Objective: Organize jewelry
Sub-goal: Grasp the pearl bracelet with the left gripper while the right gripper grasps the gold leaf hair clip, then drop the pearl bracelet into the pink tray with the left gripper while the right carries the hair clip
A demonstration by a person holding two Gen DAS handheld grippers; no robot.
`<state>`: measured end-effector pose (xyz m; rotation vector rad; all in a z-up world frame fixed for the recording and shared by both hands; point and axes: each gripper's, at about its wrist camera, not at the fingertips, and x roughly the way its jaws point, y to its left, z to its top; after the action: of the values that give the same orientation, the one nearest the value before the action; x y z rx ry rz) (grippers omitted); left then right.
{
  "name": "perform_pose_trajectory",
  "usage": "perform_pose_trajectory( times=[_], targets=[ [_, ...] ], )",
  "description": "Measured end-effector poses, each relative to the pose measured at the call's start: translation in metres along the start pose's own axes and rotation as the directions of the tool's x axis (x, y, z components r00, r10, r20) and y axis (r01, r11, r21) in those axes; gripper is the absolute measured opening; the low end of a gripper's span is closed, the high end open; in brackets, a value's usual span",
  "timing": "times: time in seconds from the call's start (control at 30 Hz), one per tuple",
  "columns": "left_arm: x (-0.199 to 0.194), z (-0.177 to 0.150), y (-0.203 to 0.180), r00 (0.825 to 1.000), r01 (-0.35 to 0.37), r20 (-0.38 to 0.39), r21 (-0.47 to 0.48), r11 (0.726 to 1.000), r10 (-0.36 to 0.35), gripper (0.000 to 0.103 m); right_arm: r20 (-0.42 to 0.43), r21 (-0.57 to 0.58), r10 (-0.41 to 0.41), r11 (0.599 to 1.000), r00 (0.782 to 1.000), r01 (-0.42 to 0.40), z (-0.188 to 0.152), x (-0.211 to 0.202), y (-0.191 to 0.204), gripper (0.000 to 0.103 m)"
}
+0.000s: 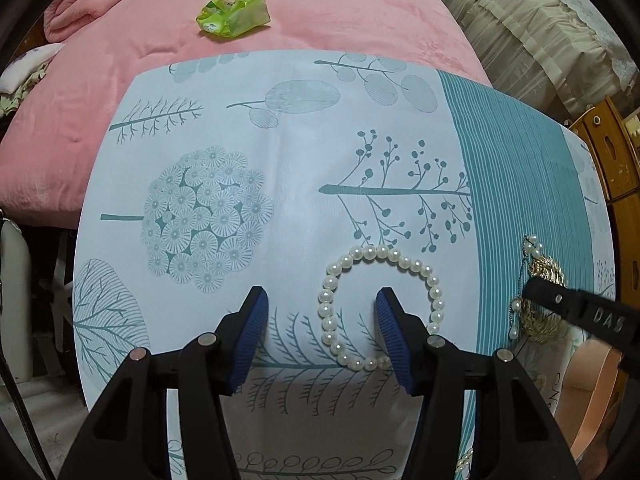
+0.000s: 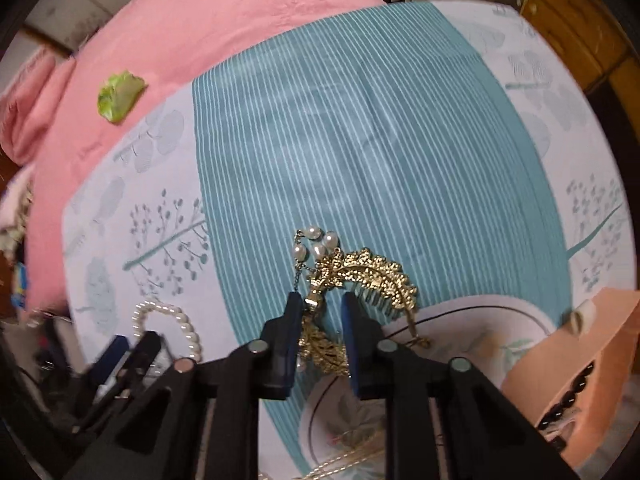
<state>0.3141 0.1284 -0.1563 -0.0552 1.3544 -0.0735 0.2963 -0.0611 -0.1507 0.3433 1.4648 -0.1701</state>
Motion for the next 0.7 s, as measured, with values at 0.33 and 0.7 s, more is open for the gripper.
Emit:
perform_pose_trajectory(
  times=[0.33,0.7],
  targets=[
    [-0.002,-0.004,0.02,0.998,0.065,0.003,-0.058,0.996,-0.065,0.005,0.042,-0.018,0.092,0.996,0.995,-0.092,-0.016,-0.018,-0.019,0.007],
    [-0.049,-0.016,0.031,0.986,0.142,0.098,-0.112,0.984,-0.132,0.005,0.085,-0.006,0.217,0.976,0.972,-0.218,-0.026,-0.054,-0.046,0.007]
  ],
)
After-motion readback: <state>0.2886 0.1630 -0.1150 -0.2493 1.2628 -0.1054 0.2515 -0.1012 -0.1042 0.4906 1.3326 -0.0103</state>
